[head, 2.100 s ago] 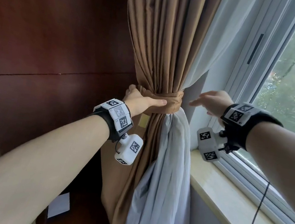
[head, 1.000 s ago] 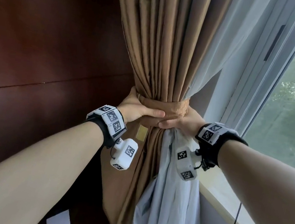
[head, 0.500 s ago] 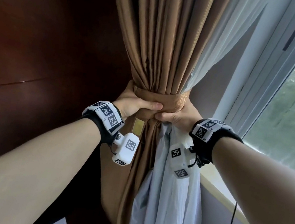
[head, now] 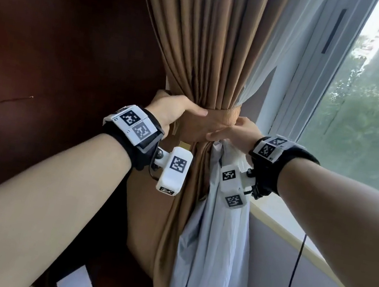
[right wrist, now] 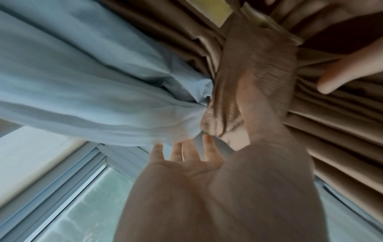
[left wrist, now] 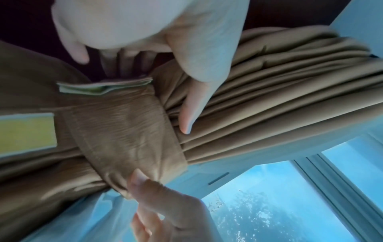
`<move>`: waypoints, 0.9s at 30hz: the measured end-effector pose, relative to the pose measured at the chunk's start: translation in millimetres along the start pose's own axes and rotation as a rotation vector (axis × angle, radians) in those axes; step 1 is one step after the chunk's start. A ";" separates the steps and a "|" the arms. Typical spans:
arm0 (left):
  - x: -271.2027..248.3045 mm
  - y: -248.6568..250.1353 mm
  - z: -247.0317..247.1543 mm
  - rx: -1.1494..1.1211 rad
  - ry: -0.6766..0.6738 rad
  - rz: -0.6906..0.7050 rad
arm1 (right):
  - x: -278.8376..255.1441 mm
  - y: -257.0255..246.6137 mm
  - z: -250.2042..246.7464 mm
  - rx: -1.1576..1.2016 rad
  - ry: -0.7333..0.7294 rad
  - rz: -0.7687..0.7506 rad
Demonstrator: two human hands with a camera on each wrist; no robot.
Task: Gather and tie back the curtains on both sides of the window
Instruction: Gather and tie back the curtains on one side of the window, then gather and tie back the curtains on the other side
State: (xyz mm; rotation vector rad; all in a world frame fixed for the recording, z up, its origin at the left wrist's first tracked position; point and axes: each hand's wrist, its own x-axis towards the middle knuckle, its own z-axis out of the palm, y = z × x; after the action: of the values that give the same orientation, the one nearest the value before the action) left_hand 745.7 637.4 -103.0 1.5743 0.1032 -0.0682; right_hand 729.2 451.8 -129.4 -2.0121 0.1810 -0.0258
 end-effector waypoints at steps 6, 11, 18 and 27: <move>-72.9 16.7 20.7 -0.036 0.077 -0.027 | -74.1 -3.3 -49.0 0.058 0.147 0.132; -153.6 28.1 75.0 0.015 -0.090 -0.069 | -154.2 15.7 -112.1 0.138 0.306 0.220; -271.9 35.5 186.8 -0.003 -0.541 -0.055 | -288.6 50.9 -229.9 0.223 0.522 0.280; -438.0 54.3 360.7 -0.019 -0.898 0.015 | -477.4 105.1 -394.8 0.253 0.824 0.307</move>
State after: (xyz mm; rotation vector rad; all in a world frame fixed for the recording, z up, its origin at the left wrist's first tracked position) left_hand 324.3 266.7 -3.8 1.3987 -0.6076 -0.7453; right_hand 206.1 120.4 -22.5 -1.6001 0.9543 -0.6526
